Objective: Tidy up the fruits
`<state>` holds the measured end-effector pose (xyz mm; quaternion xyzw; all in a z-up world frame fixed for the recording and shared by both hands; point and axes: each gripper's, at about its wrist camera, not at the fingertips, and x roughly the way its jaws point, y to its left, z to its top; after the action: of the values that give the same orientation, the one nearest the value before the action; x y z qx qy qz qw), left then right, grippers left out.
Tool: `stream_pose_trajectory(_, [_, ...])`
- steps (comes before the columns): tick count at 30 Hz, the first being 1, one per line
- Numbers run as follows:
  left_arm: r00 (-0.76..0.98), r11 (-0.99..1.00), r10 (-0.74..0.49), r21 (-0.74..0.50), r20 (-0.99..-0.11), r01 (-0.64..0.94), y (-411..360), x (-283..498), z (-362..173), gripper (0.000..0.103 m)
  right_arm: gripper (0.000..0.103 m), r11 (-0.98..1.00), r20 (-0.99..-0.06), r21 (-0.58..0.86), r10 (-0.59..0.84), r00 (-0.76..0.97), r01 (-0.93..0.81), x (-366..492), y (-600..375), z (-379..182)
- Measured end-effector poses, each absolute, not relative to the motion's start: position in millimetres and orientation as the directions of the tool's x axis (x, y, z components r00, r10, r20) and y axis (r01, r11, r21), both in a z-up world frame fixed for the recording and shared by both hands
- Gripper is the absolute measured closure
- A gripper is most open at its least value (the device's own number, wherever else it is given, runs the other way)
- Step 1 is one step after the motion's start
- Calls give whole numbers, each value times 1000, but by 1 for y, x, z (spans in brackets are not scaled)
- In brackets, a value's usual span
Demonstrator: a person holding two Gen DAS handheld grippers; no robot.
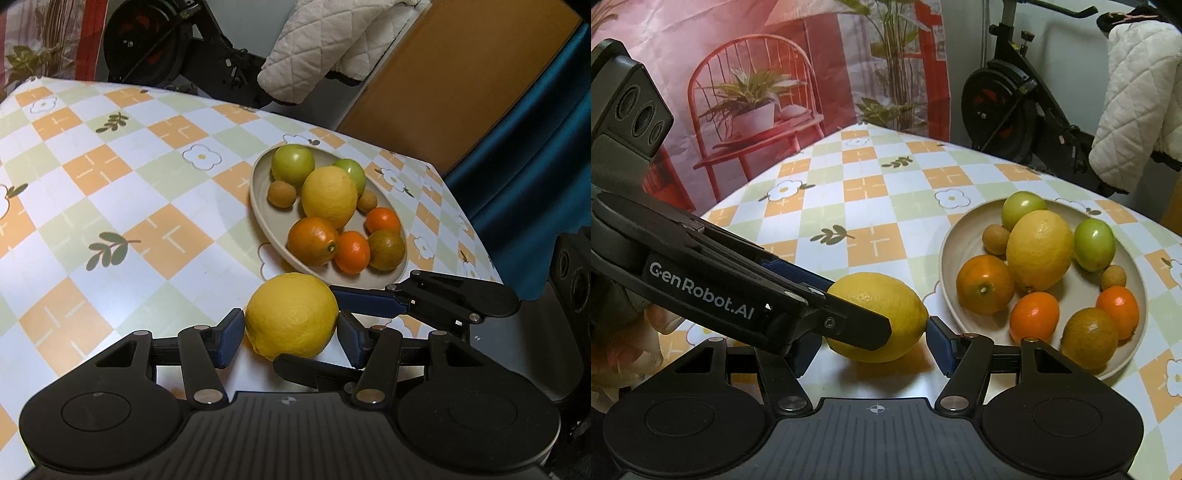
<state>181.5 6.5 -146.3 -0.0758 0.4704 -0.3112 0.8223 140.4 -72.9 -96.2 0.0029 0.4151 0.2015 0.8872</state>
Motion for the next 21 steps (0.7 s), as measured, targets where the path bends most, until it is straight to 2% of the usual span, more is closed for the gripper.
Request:
stream_pose_trajectory(12, [387,785,-587,-383,-712,487,-28,181,-115,45,45,929,-691,149,344,636,-340,134,-109,-70])
stream_pose_trajectory(21, [382,765,-602,-369,-702,528,-85,199,-104,45,45,942,-688,97,297,662,-322,149,-163,-60])
